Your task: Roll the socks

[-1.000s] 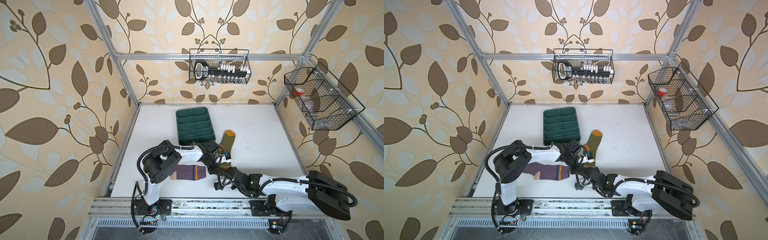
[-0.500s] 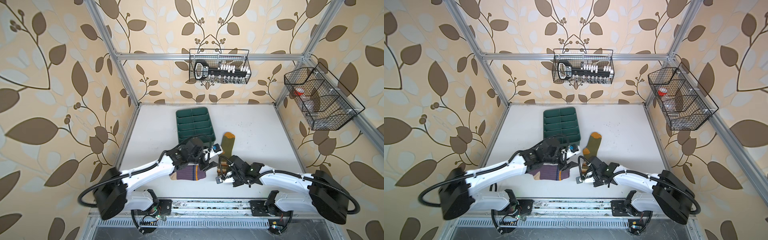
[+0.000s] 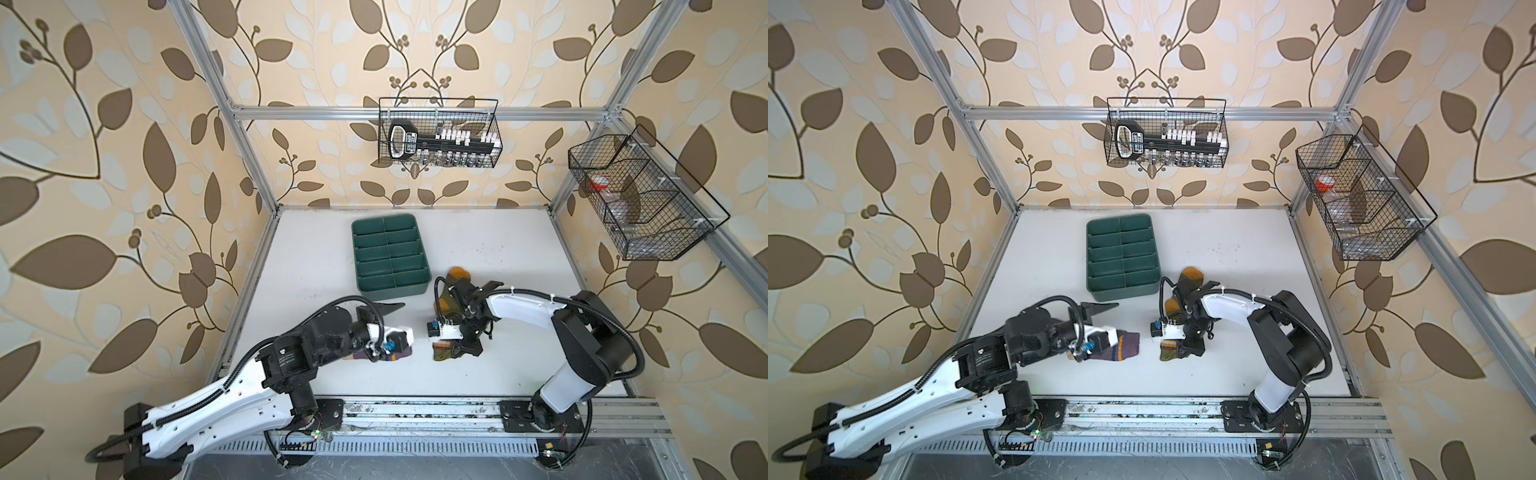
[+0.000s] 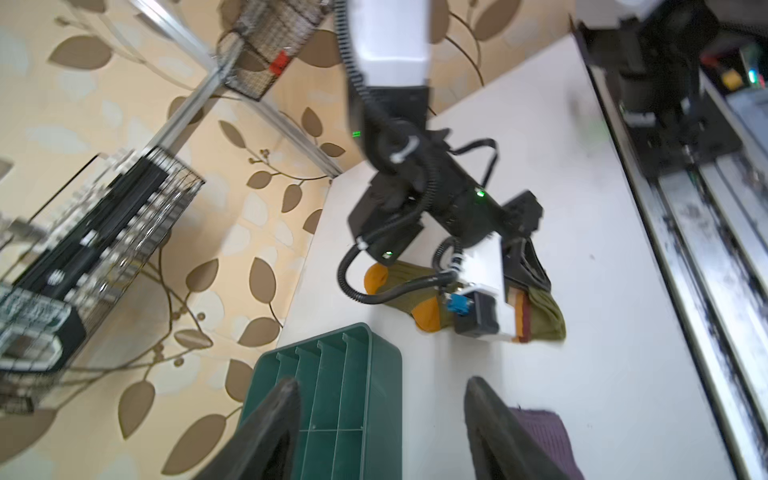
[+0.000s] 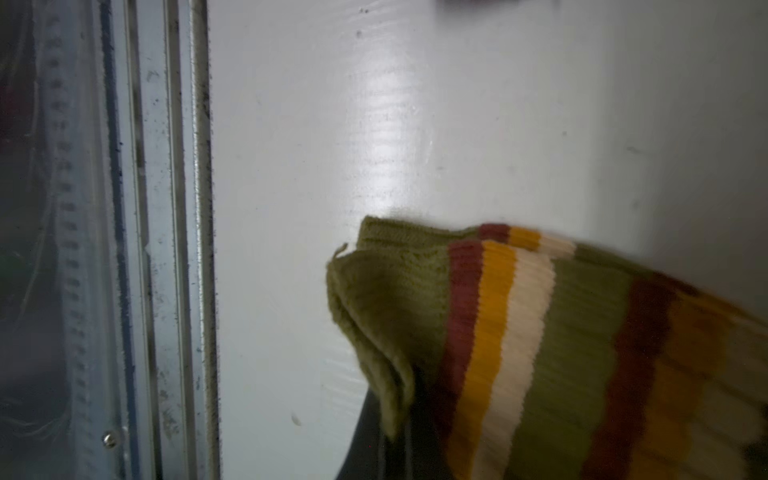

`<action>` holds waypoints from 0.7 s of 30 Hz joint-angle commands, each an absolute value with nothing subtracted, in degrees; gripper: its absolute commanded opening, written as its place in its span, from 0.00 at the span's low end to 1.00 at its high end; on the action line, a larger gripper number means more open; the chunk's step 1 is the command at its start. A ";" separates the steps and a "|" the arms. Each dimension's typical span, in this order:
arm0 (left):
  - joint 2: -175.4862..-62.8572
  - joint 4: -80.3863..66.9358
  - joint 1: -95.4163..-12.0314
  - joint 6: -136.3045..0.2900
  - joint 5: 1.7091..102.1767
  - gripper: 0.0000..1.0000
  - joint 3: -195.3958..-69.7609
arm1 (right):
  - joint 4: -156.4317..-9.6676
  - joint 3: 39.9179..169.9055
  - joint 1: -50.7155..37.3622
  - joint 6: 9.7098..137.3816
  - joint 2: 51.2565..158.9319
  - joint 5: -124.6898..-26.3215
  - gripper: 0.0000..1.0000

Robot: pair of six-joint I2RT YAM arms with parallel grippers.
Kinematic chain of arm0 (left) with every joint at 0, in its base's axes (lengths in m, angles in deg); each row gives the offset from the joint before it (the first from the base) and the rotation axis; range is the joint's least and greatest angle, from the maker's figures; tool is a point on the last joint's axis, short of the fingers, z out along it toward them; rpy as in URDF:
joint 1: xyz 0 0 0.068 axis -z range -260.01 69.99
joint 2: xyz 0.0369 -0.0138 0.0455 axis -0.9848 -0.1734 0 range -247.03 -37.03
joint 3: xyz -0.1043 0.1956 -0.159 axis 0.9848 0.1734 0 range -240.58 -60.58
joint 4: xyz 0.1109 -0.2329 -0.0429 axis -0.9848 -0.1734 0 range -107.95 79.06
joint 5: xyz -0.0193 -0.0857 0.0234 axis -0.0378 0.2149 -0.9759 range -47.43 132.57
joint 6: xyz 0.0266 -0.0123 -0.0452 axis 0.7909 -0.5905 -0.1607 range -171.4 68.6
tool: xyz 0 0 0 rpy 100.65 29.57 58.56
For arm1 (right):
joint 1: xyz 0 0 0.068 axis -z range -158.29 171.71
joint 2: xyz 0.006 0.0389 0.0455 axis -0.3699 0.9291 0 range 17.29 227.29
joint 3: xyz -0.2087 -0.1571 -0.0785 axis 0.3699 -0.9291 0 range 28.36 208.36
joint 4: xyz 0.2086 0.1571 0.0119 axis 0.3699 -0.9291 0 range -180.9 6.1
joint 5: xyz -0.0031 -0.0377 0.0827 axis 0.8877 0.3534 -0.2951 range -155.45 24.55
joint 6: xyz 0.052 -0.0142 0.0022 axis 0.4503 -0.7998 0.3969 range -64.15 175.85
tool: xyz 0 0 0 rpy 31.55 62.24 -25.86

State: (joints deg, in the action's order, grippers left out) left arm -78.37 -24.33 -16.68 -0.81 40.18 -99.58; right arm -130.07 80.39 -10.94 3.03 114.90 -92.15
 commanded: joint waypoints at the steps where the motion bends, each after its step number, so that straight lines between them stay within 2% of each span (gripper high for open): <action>1: -84.45 -23.89 -9.15 10.72 27.03 0.65 -95.84 | -136.59 82.76 -8.91 1.00 118.64 -93.98 0.00; 8: -96.97 -7.35 -5.40 7.27 27.74 0.65 -88.38 | -136.80 85.18 -5.94 0.41 123.75 -93.84 0.00; 12: -105.84 -0.75 -5.25 4.94 26.58 0.60 -89.11 | -137.73 87.36 -5.78 0.63 126.63 -94.51 0.00; 21: -122.97 12.91 -5.39 2.90 26.45 0.59 -93.51 | -136.60 87.11 -6.18 1.91 127.11 -94.25 0.00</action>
